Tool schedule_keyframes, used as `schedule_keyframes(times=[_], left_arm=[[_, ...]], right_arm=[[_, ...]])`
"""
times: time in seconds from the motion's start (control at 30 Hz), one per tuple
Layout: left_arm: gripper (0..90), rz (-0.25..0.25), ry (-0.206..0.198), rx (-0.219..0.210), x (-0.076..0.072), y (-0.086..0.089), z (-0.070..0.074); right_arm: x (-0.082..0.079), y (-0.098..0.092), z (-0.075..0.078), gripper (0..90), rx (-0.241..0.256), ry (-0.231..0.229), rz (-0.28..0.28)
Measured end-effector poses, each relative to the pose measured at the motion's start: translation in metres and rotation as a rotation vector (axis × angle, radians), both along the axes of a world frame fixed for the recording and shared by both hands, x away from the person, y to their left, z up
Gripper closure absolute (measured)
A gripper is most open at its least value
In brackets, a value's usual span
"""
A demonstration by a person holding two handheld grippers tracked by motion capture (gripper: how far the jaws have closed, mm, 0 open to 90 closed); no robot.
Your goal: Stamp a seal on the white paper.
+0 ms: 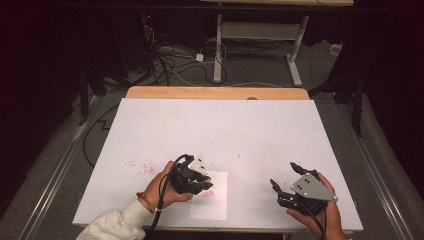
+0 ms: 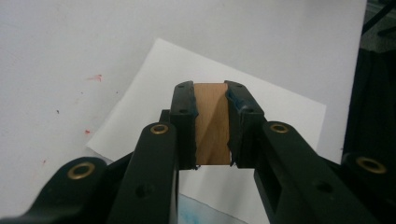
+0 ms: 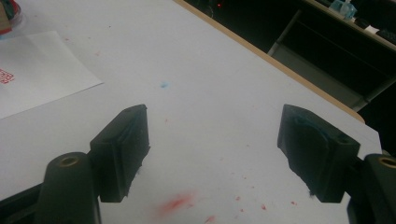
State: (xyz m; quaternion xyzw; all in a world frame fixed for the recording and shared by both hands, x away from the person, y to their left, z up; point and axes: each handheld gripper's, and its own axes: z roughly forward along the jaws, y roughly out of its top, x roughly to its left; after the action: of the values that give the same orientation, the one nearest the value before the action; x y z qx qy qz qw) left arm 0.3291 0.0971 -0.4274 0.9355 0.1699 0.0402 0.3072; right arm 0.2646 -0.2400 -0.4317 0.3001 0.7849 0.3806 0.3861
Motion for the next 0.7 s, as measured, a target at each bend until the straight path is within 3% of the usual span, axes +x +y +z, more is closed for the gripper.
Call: schedule_keyframes(times=[0.23, 0.7], left_arm=[[73.3, 0.042, -0.072, -0.032, -0.005, 0.021, 0.017], [73.3, 0.157, -0.121, -0.071, -0.005, 0.065, 0.024]], right_arm=[[0.0, 0.0, 0.002, 25.2, 0.011, -0.001, 0.007], [0.006, 0.002, 0.002, 25.3, 0.018, 0.006, 0.018]])
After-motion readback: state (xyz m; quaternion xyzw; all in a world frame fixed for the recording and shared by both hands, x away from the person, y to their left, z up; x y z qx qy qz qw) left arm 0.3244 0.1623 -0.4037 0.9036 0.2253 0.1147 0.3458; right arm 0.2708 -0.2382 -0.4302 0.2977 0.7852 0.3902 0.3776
